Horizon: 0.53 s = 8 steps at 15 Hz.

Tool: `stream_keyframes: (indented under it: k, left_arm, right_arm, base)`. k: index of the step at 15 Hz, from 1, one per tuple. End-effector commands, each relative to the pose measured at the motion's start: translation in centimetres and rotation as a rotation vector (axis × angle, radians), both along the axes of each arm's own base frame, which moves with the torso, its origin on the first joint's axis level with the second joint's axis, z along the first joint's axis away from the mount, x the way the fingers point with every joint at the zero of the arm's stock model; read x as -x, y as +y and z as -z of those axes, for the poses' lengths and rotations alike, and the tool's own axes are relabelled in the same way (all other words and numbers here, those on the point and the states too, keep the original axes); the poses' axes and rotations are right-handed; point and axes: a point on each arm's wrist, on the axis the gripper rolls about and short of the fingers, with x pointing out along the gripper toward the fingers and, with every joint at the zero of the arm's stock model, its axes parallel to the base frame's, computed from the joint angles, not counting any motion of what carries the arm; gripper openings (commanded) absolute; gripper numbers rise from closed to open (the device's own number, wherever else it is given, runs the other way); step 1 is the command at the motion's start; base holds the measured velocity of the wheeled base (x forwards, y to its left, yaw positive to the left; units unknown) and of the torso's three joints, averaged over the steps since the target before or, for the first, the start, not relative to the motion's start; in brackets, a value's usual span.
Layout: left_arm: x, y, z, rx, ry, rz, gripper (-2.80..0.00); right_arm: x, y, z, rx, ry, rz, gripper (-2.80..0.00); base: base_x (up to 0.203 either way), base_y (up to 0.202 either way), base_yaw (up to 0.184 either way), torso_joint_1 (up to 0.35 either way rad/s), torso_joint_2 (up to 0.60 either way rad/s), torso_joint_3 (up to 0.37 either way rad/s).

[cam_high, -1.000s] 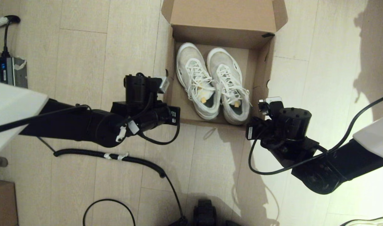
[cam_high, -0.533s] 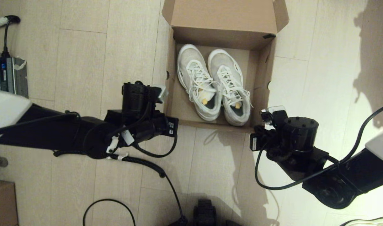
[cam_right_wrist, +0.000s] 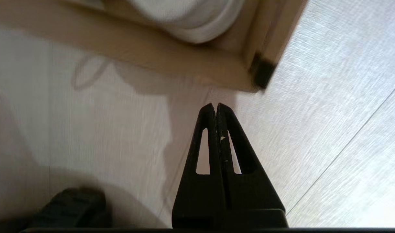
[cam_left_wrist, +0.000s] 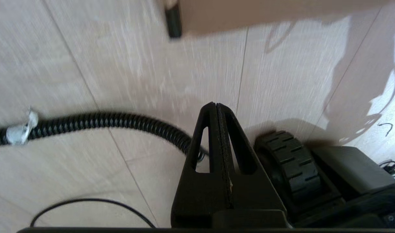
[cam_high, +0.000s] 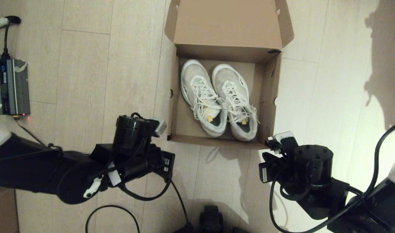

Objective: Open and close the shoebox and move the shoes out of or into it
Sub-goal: Close the shoe box

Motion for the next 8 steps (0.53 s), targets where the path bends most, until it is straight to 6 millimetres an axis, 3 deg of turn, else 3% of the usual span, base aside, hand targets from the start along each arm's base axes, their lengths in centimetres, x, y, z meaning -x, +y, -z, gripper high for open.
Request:
stream_keyframes:
  k: [1, 4, 8]
  left_arm:
    - [0.8, 0.5, 0.4, -0.005, -0.001, -0.007, -2.80]
    - [0.9, 0.4, -0.8, 0.033, -0.063, -0.007, -2.80]
    - [2.5, 0.7, -4.6, 0.103, -0.170, 0.009, -2.80]
  right_arm:
    - [1.1, 0.1, 0.5, 0.011, 0.014, -0.013, -2.80]
    - [1.3, 0.7, -0.3, -0.058, -0.062, -0.005, -2.80]
    - [0.8, 0.7, -1.3, -0.085, -0.107, 0.017, -2.80]
  base:
    - [0.000, 0.000, 0.000, 0.000, 0.00, 0.000]
    - [0.000, 0.000, 0.000, 0.000, 0.00, 0.000]
    - [0.000, 0.000, 0.000, 0.000, 0.00, 0.000]
